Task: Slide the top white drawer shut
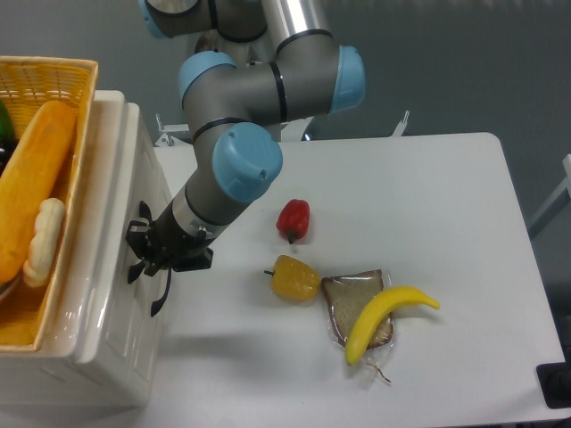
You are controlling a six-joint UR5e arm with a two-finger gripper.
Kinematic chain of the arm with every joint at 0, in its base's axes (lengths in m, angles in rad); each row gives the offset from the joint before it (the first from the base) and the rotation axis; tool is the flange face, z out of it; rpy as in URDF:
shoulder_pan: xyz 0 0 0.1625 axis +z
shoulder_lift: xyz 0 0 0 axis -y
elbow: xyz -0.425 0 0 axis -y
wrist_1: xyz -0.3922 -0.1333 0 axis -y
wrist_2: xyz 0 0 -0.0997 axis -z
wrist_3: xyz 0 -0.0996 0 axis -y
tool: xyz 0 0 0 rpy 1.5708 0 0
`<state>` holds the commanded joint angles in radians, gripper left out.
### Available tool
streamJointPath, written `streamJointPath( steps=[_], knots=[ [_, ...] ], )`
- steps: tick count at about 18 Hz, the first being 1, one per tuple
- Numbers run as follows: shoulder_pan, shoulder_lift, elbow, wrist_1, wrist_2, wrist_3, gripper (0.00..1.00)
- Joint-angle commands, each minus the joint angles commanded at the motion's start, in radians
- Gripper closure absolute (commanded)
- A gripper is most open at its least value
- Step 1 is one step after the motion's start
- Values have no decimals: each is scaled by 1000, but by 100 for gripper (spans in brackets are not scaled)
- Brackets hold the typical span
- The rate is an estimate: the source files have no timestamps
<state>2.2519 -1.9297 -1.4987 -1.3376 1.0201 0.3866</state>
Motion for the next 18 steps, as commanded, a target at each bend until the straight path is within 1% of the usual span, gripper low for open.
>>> streamJointPath(
  steps=[1, 2, 4, 5, 7, 8, 9, 11, 15, 18],
  knots=[
    [0, -3, 2, 0, 0, 0, 93],
    [2, -3, 2, 2, -2, 2, 90],
    [9, -3, 2, 8, 3, 14, 70],
    [15, -2, 2, 9, 6, 17, 51],
    [60, 3, 2, 11, 18, 50, 13],
    [84, 5, 2, 9, 32, 75, 5],
    [109, 5, 2, 11, 46, 89, 0],
    [165, 6, 3, 18, 67, 112, 0],
    [291, 5, 3, 61, 130, 179, 0],
    [366, 0, 3, 63, 184, 264, 0]
  ],
)
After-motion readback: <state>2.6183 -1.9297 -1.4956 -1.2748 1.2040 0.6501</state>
